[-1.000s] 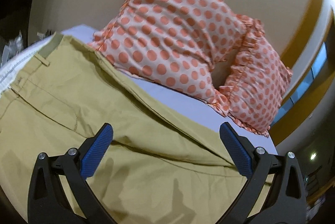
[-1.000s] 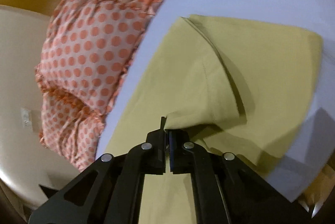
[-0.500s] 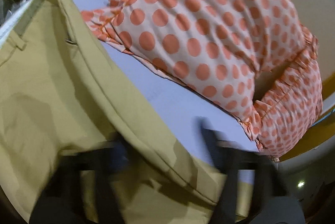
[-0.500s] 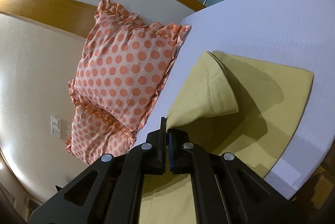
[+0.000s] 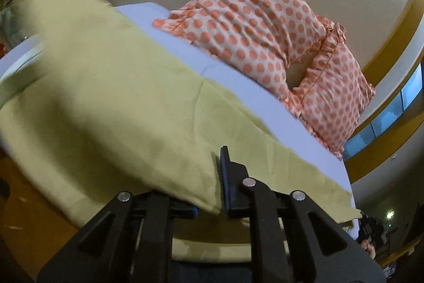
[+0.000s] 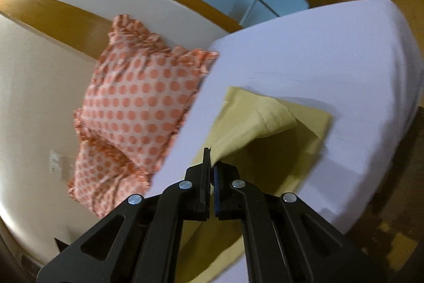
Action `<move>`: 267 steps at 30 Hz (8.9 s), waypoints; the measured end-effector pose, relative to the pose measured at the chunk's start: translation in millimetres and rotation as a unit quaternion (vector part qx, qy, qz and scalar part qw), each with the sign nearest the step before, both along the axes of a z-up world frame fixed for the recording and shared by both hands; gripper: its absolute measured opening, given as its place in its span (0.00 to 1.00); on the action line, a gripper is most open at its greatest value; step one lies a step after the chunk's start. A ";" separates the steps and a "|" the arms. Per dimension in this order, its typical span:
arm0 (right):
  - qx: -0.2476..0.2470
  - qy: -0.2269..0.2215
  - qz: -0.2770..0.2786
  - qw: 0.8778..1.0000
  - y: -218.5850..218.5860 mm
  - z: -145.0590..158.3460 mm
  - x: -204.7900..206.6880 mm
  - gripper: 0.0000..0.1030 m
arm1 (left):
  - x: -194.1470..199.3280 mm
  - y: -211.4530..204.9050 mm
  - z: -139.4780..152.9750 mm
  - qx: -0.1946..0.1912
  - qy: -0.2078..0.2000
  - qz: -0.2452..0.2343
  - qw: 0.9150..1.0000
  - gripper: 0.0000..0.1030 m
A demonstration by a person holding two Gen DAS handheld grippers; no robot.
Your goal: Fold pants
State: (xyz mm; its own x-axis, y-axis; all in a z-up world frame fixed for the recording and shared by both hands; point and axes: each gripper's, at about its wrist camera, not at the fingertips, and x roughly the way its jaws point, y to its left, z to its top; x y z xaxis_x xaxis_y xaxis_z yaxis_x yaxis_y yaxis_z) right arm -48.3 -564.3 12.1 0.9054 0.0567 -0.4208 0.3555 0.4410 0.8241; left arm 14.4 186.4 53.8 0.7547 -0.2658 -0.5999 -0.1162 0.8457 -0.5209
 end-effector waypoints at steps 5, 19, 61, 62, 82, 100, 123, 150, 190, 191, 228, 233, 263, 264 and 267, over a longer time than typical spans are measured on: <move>-0.007 0.029 -0.003 1.000 -3.4 -13.0 -2.8 0.02 | -21.3 4.3 -23.6 -0.010 0.015 0.005 1.000 0.13; -0.081 0.074 -0.063 0.992 -17.8 -9.5 -38.1 0.62 | -69.7 13.6 -37.2 -0.008 -0.018 0.014 1.000 0.55; -0.316 -0.080 0.554 0.766 456.0 47.6 80.1 0.89 | -94.0 45.5 -72.3 -0.136 -0.092 -0.033 0.986 0.89; -0.311 -0.079 0.551 0.770 453.8 47.2 79.9 0.89 | -91.0 47.0 -73.4 -0.144 -0.094 -0.031 0.985 0.89; -0.251 -0.062 0.530 0.808 430.4 29.2 92.7 0.89 | -76.1 91.4 -84.9 -0.252 -0.055 0.069 0.964 0.83; -0.237 -0.060 0.524 0.816 425.9 23.2 96.2 0.91 | -61.1 123.0 -48.9 -0.254 -0.080 0.118 0.957 0.75; -0.191 -0.099 0.292 0.932 226.2 65.0 97.2 0.91 | 25.6 -164.3 102.8 0.318 -0.154 -0.142 0.925 0.10; -0.106 0.059 0.452 0.884 226.2 3.2 160.7 0.42 | 66.7 -88.4 4.9 0.085 0.048 -0.177 0.979 0.72; -0.248 0.110 0.408 0.872 277.4 38.1 228.8 0.81 | 167.8 -200.4 -8.4 0.088 0.074 -0.240 0.964 0.57; -0.266 0.112 0.404 0.868 281.4 38.9 225.4 0.81 | 167.7 -207.2 -15.7 0.104 0.077 -0.239 0.962 0.57; -0.418 0.168 0.310 0.837 349.3 15.3 99.8 0.99 | 32.0 -207.6 -29.3 0.277 0.084 -0.115 0.950 0.98; -0.418 0.168 0.311 0.837 349.2 15.4 99.7 0.99 | 32.3 -207.0 -29.7 0.277 0.082 -0.117 0.950 0.98; -0.418 0.167 0.309 0.838 346.0 16.3 100.3 0.99 | 33.6 -206.2 -27.7 0.277 0.082 -0.115 0.950 0.98; -0.418 0.167 0.308 0.838 346.2 16.3 100.1 0.99 | 33.9 -206.1 -27.5 0.277 0.082 -0.115 0.950 0.98; -0.418 0.167 0.305 0.839 346.3 16.8 100.5 0.99 | 33.5 -206.2 -27.7 0.277 0.083 -0.115 0.950 0.98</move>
